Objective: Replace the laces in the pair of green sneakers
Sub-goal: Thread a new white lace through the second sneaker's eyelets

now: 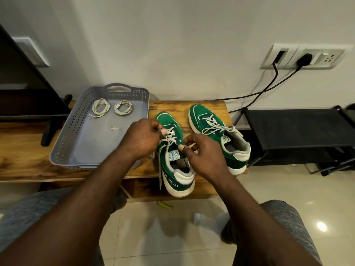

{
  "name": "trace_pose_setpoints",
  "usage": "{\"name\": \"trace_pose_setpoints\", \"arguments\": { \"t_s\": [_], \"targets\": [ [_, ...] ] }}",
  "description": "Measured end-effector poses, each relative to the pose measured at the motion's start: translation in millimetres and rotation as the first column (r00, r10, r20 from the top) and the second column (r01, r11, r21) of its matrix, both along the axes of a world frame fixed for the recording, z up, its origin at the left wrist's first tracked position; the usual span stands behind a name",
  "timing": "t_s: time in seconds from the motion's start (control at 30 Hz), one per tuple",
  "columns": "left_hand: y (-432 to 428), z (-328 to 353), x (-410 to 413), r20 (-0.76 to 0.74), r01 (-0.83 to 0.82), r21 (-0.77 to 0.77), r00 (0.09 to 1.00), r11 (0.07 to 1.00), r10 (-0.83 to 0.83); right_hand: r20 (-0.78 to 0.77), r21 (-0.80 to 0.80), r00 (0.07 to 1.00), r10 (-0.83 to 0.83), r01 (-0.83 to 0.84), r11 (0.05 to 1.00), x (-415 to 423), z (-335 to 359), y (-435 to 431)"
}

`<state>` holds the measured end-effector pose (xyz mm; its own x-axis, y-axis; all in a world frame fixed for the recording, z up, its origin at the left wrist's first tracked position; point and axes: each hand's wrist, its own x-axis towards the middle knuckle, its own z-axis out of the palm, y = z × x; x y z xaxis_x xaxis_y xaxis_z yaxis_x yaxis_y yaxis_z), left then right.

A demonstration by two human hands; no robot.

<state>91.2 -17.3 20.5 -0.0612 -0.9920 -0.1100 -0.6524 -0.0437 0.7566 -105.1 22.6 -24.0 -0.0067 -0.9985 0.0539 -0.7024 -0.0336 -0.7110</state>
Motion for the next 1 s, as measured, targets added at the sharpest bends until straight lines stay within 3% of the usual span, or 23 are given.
{"name": "trace_pose_setpoints", "arguments": {
  "t_s": [0.13, 0.33, 0.4, 0.47, 0.53, 0.6, 0.73, 1.0],
  "targets": [
    [1, -8, -6, 0.020, -0.053, 0.010, 0.998, 0.999, 0.052, -0.056, 0.084, 0.998, -0.016, 0.020, 0.996, 3, 0, -5],
    [3, -16, -18, 0.004, -0.048, 0.023, 0.999, 0.999, 0.048, -0.149, 0.048, 0.988, -0.046, 0.054, 0.997, 5, -2, -12],
    [6, -20, -21, 0.073, -0.006, 0.032, 0.997, 0.999, 0.003, -0.075, 0.078, 0.995, -0.071, 0.077, 0.994, 6, -5, -13],
    [6, -25, -23, 0.141, 0.007, 0.029, 0.990, 1.000, -0.011, 0.114, 0.171, 0.986, -0.125, 0.105, 0.980, 5, -6, -14],
    [8, -27, -25, 0.187, 0.000, 0.015, 0.982, 1.000, -0.003, 0.310, 0.288, 0.930, -0.199, 0.108, 0.952, 3, -6, -14],
    [9, -27, -28, 0.225, -0.010, -0.008, 0.974, 1.000, 0.012, 0.401, 0.353, 0.888, -0.224, 0.077, 0.933, 2, -5, -14],
    [13, -30, -34, 0.284, -0.035, -0.043, 0.958, 0.998, 0.045, 0.469, 0.392, 0.851, -0.236, 0.039, 0.919, 0, -4, -13],
    [14, -34, -40, 0.173, -0.107, 0.008, 0.979, 0.994, 0.104, 0.484, 0.368, 0.849, -0.210, 0.020, 0.929, 0, -7, -12]
  ]
}}
